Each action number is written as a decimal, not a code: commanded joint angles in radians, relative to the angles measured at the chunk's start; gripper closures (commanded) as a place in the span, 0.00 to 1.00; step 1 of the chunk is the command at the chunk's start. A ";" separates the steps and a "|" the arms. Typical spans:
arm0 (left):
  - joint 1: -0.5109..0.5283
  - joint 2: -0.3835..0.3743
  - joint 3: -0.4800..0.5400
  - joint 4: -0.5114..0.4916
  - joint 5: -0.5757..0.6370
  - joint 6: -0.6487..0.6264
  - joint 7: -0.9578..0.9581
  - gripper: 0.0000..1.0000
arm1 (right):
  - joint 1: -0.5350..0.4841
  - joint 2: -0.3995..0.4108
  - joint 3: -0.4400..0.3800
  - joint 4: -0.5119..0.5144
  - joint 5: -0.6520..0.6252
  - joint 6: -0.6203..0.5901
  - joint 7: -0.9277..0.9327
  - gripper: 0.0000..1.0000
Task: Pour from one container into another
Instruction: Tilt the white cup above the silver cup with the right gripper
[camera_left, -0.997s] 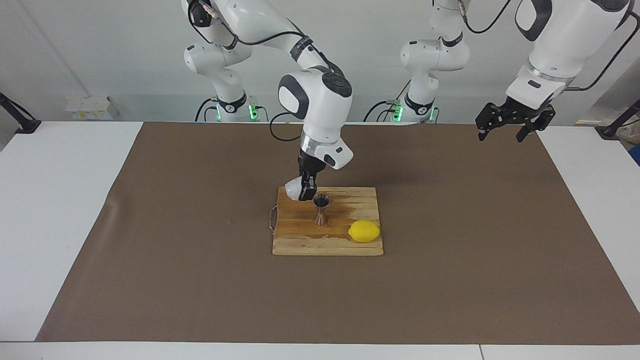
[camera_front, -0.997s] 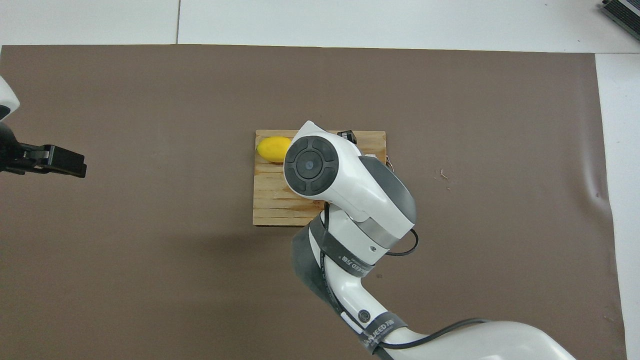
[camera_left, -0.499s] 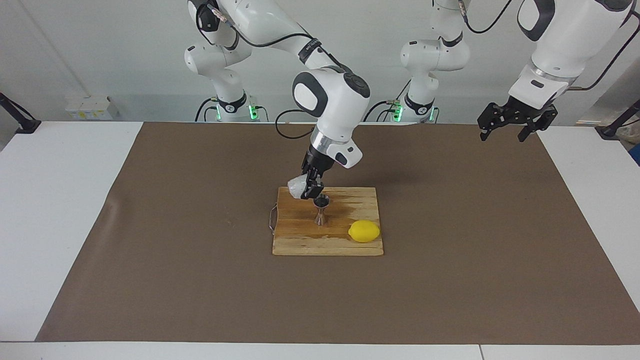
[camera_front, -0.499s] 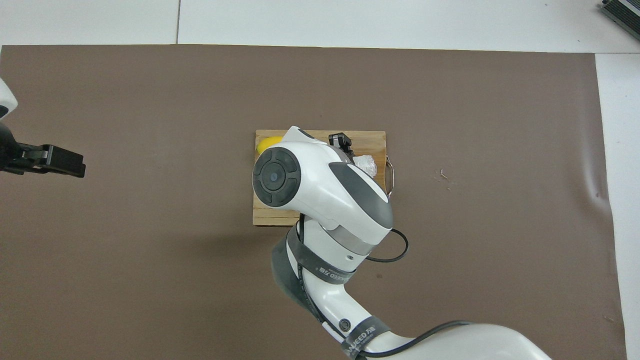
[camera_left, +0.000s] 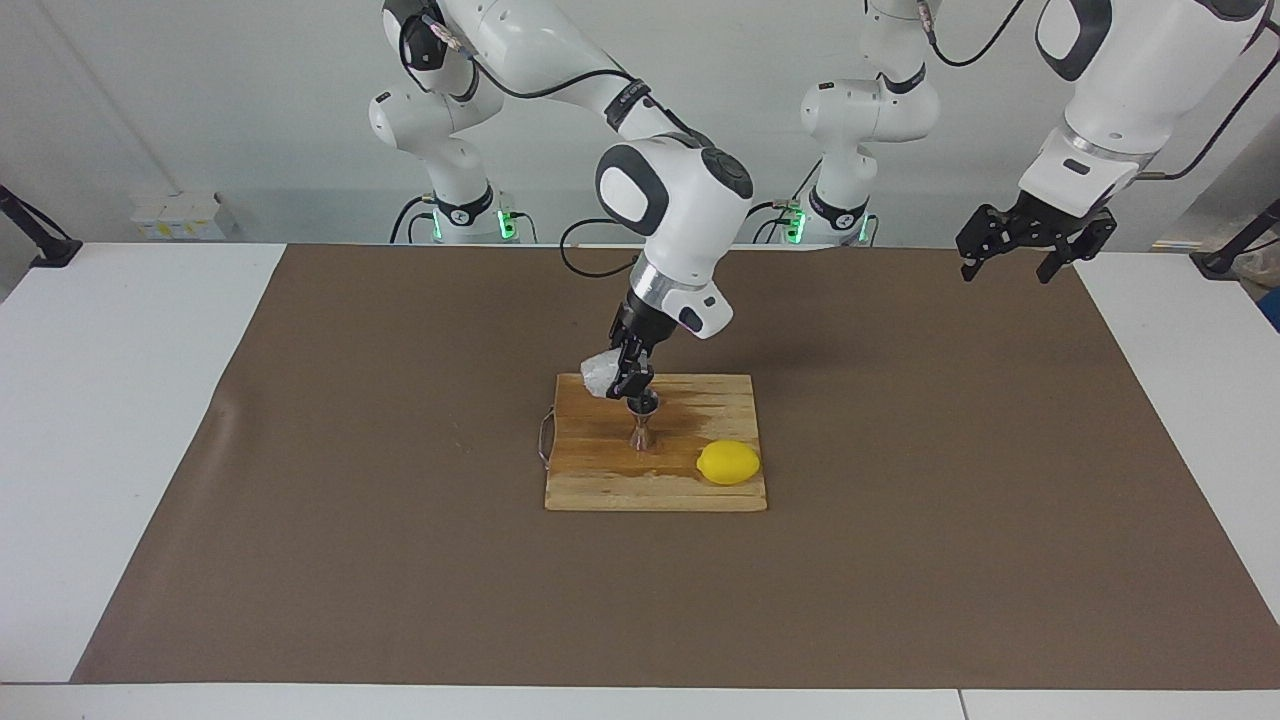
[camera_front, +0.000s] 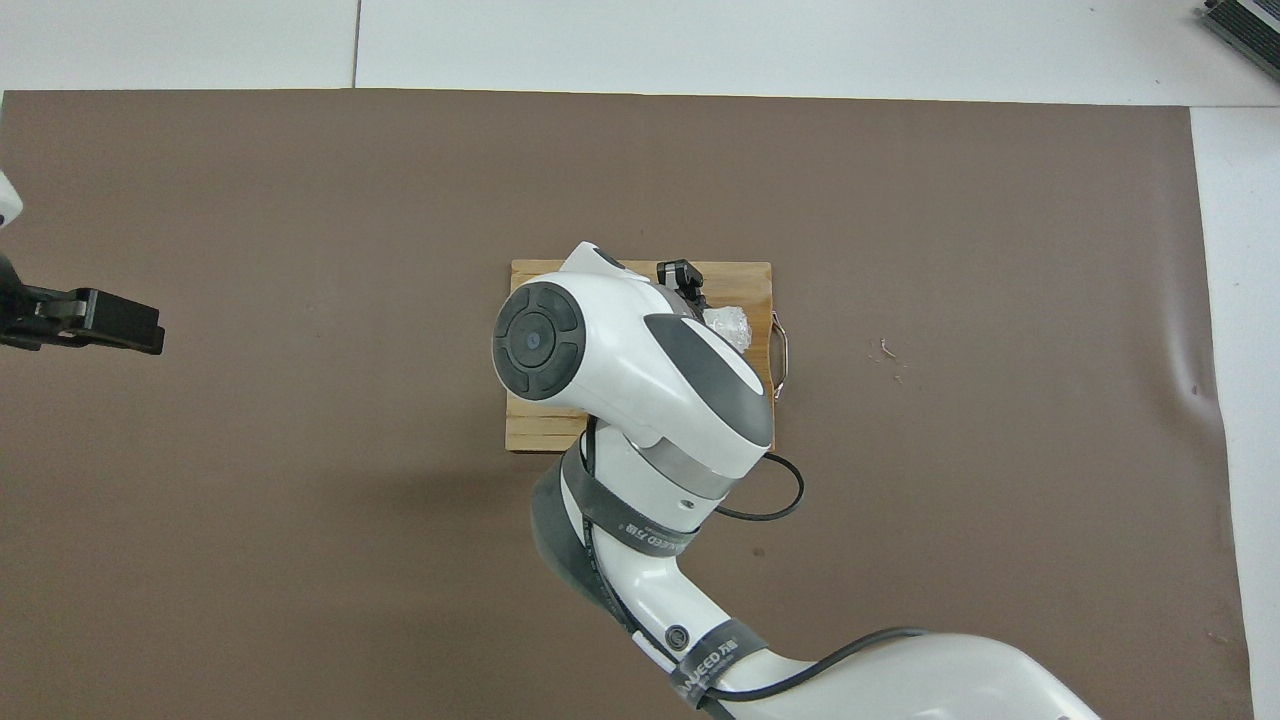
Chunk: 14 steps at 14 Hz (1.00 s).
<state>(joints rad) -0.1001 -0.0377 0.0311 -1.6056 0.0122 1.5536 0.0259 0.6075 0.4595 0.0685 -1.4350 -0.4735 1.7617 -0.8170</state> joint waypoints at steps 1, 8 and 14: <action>0.010 -0.019 -0.005 -0.019 -0.014 0.008 -0.012 0.00 | 0.001 0.027 0.004 0.047 -0.025 -0.030 0.025 1.00; 0.008 -0.019 -0.007 -0.020 -0.012 -0.003 -0.014 0.00 | 0.005 0.030 0.004 0.047 -0.030 -0.045 0.029 1.00; 0.008 -0.019 -0.007 -0.020 -0.012 -0.001 -0.014 0.00 | 0.020 0.034 0.004 0.048 -0.068 -0.056 0.030 1.00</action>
<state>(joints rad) -0.0998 -0.0377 0.0287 -1.6056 0.0117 1.5530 0.0215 0.6251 0.4733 0.0692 -1.4182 -0.5127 1.7265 -0.8118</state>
